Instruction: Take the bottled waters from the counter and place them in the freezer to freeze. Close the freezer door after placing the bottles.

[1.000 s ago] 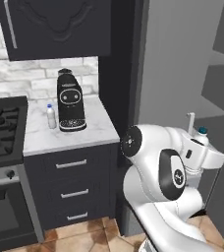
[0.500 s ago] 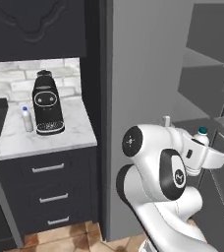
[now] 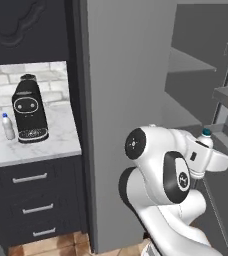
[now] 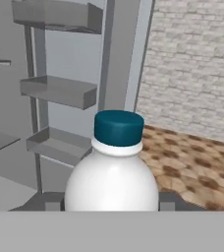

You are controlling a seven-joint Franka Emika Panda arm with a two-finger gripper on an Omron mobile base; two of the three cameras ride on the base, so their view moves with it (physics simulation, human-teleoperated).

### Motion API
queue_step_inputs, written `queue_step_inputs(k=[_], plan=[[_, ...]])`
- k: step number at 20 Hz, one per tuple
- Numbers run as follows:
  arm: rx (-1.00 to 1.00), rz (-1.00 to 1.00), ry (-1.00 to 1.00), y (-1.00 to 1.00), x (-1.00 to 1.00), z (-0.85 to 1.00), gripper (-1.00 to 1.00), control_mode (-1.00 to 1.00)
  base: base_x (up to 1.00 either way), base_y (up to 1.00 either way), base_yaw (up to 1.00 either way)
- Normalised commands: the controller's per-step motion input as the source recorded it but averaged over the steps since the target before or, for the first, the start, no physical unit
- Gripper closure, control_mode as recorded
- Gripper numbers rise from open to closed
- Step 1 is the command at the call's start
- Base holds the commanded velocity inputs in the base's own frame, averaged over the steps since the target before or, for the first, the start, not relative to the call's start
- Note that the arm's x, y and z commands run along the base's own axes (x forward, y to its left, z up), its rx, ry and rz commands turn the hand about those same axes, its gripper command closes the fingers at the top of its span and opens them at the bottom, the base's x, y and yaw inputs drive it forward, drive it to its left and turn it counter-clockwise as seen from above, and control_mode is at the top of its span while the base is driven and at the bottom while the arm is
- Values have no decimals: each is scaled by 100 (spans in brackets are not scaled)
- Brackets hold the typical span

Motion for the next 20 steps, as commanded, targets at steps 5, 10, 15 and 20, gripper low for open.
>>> queue_step_inputs(k=[5,10,15,20], plan=[[0,0,0,0,0,0,100,100,54,-31,0],[0,0,0,0,0,0,100,100,46,-22,0],[0,0,0,0,0,0,100,100,26,-29,0],[0,0,0,0,0,0,100,100,26,-52,1]])
